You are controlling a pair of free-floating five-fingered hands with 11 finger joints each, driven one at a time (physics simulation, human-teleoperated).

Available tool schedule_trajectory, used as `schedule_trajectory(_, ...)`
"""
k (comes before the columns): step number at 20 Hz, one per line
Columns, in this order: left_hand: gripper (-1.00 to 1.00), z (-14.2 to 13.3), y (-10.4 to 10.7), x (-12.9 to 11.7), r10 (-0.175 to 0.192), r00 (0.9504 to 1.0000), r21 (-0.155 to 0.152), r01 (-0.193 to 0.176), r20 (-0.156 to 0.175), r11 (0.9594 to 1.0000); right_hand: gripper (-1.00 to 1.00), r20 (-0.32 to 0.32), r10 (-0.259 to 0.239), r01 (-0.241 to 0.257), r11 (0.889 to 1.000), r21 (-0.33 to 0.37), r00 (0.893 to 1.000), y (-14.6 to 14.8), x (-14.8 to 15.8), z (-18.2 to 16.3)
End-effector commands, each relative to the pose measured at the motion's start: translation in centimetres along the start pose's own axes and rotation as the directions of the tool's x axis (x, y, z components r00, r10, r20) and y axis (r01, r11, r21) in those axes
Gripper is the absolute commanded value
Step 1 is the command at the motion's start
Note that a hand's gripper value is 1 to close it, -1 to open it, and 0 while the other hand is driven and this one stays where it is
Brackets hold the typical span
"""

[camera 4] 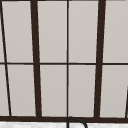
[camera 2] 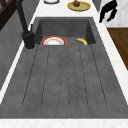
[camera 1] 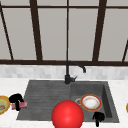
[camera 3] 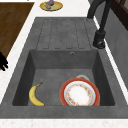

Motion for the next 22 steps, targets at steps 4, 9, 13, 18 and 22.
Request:
schedule_trajectory(4,1.00,-5.1,2.1,1.2,0.003,1.0000,-0.031,-0.002,0.005,0.9995,0.00,0.000,0.000,0.000,1.000,0.000,1.000,0.0,0.0,0.0)
schedule_trajectory(9,1.00,-8.9,3.4,1.9,-0.001,1.0000,-0.030,0.001,-0.003,0.9996,0.00,0.000,0.000,0.000,1.000,0.000,1.000,0.0,0.0,0.0)
schedule_trajectory(13,1.00,-12.0,4.4,2.5,0.001,1.0000,-0.032,-0.001,-0.007,0.9995,0.00,0.000,0.000,0.000,1.000,0.000,1.000,0.0,0.0,0.0)
schedule_trajectory(18,1.00,-15.4,5.4,3.5,0.004,1.0000,-0.043,-0.004,-0.002,0.9991,0.00,0.000,0.000,0.000,1.000,0.000,1.000,0.0,0.0,0.0)
schedule_trajectory(22,1.00,-18.3,6.0,3.9,0.002,0.9999,-0.045,-0.003,-0.011,0.9990,0.00,0.000,0.000,0.000,1.000,0.000,1.000,0.0,0.0,0.0)
